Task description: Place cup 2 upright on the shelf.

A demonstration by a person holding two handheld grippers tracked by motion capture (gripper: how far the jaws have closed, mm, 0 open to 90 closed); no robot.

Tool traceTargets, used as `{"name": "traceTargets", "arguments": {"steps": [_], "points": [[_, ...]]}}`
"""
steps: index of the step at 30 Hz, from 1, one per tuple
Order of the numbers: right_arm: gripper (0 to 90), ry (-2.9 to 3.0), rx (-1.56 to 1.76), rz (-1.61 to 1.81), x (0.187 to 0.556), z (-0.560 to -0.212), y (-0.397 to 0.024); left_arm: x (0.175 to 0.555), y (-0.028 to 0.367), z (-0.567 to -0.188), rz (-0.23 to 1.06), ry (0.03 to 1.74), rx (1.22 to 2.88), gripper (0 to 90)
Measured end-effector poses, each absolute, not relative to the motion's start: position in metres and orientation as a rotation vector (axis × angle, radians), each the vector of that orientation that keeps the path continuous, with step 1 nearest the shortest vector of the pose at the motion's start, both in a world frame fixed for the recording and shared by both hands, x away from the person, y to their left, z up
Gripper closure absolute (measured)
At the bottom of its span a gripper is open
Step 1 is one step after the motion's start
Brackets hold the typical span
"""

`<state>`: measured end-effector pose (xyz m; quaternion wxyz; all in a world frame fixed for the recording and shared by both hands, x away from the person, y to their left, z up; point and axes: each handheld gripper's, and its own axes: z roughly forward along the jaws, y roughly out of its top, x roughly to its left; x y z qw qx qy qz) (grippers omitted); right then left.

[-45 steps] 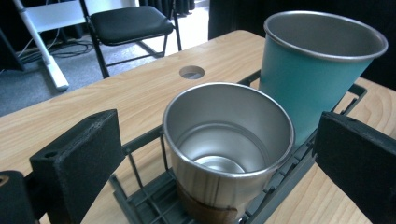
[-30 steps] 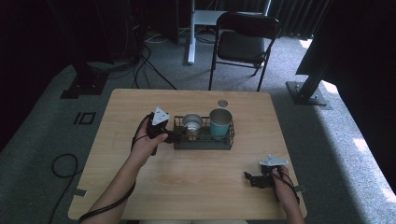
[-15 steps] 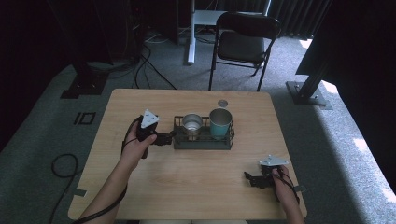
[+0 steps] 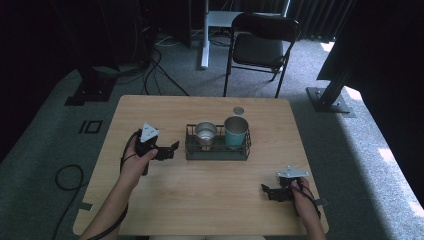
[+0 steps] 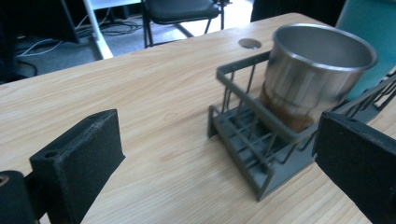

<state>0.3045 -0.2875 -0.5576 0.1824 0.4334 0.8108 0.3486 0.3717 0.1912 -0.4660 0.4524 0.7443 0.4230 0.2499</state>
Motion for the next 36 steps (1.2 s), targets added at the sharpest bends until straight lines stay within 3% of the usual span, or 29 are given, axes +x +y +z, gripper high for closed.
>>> {"name": "traceTargets", "arguments": {"steps": [36], "points": [[11.6,2.288,1.219,0.984,0.305,-0.558,-0.288,0.323,0.262,-0.513,0.634,1.293,1.830,2.4]]}}
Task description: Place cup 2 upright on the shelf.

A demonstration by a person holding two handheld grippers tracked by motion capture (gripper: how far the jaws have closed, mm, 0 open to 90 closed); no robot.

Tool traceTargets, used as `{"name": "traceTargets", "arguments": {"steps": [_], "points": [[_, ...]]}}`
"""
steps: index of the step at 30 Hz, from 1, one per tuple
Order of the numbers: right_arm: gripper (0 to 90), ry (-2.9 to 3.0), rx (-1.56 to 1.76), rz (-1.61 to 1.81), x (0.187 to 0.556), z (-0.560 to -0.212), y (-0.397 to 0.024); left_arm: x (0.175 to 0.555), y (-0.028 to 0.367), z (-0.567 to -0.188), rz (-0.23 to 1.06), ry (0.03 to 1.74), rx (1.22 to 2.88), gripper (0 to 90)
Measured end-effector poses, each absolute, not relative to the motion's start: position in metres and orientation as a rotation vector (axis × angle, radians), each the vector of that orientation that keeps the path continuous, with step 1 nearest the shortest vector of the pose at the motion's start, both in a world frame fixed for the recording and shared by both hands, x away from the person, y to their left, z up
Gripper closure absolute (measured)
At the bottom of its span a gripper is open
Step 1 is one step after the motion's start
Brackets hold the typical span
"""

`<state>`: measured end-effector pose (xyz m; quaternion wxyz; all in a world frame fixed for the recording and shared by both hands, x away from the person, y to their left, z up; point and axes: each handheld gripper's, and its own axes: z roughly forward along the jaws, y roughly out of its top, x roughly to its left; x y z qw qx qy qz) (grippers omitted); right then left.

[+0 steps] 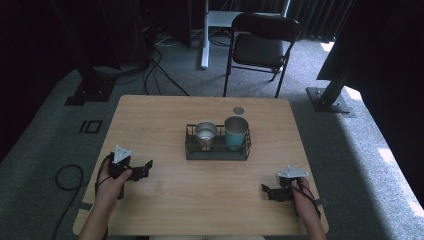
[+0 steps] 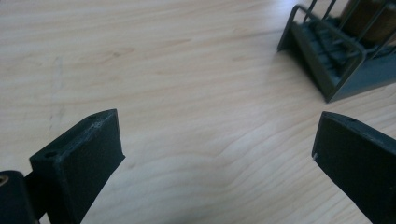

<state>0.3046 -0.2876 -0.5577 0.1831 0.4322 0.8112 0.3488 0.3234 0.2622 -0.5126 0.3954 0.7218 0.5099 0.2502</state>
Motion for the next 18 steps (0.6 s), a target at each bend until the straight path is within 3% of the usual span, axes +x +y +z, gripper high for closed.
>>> {"name": "traceTargets", "arguments": {"steps": [18], "points": [[11.6,2.288,1.219,0.984,0.305,-0.558,-0.288,0.306,0.286,-0.536,0.641,1.428,1.809,2.5]]}}
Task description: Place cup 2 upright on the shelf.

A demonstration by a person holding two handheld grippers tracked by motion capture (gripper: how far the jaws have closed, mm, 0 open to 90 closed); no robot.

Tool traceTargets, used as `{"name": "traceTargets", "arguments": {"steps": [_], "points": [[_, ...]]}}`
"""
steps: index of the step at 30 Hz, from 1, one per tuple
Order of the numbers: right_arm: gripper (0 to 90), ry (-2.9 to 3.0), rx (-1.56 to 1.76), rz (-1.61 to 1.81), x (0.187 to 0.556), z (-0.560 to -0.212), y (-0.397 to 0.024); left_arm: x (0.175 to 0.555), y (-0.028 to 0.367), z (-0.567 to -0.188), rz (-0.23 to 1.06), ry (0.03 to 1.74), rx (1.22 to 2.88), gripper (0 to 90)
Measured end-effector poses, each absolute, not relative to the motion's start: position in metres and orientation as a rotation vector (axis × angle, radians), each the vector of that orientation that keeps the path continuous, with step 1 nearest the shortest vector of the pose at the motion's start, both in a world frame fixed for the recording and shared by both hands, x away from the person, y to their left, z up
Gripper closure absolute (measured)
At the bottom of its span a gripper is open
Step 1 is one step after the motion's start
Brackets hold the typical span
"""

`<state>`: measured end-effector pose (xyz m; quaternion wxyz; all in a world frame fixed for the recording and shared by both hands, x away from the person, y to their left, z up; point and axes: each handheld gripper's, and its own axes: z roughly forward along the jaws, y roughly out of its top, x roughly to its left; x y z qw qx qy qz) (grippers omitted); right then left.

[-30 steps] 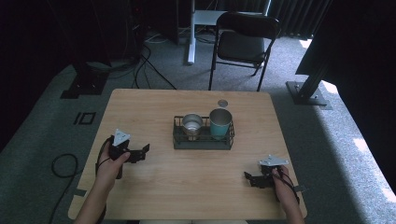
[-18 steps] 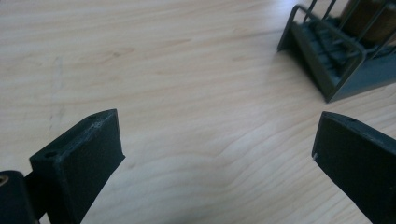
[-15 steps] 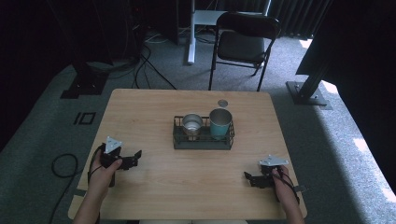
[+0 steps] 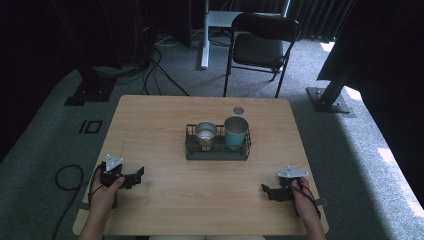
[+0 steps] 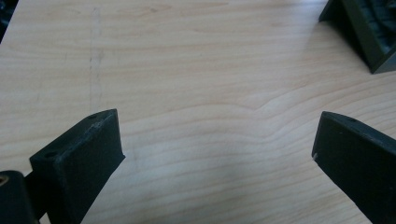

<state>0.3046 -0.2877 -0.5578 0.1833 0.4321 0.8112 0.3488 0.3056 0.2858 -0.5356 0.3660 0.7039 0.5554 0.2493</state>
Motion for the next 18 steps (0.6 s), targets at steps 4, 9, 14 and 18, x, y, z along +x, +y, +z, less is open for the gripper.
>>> {"name": "traceTargets", "arguments": {"steps": [4,9,14,18], "points": [[11.6,2.288,1.219,0.984,0.305,-0.558,-0.288,0.305,0.288,-0.539,0.651,1.470,1.783,2.5],[11.6,2.288,1.219,0.984,0.305,-0.558,-0.288,0.303,0.289,-0.543,0.658,1.514,1.768,2.4],[11.6,2.288,1.219,0.984,0.305,-0.558,-0.288,0.300,0.289,-0.545,0.683,1.542,1.794,2.5],[11.6,2.288,1.219,0.984,0.305,-0.558,-0.288,0.298,0.290,-0.546,0.694,1.590,1.764,2.5]]}}
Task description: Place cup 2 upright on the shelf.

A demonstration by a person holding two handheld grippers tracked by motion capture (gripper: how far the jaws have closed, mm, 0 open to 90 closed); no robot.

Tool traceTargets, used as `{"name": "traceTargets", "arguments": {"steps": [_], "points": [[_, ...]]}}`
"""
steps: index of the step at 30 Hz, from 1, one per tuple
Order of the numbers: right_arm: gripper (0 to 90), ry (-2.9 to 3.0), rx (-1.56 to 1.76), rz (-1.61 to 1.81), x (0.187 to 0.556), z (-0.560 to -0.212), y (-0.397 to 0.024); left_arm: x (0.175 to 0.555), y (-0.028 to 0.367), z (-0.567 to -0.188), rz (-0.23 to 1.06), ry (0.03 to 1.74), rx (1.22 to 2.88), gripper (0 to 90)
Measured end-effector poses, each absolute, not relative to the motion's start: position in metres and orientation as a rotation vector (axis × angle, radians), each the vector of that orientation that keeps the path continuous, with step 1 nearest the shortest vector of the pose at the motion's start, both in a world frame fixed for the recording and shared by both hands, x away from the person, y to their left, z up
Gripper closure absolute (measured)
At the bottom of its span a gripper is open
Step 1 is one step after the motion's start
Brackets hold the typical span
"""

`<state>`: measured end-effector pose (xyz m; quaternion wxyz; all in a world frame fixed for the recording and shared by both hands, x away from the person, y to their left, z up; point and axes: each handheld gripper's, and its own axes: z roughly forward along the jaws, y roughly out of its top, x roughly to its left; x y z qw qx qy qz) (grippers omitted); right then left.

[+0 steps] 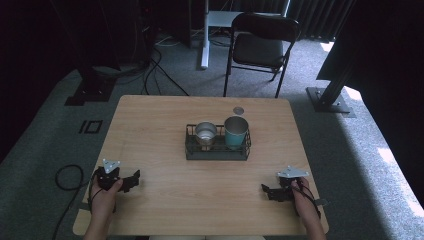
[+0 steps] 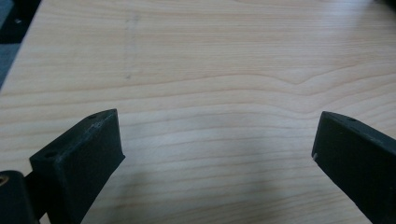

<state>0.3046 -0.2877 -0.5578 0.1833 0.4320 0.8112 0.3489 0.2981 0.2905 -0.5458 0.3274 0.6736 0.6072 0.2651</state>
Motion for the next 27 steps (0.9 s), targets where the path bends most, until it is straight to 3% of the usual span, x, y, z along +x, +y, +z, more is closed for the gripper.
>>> {"name": "traceTargets", "arguments": {"steps": [27], "points": [[11.6,2.288,1.219,0.984,0.305,-0.558,-0.288,0.289,0.304,-0.556,0.711,1.775,1.778,2.4]]}}
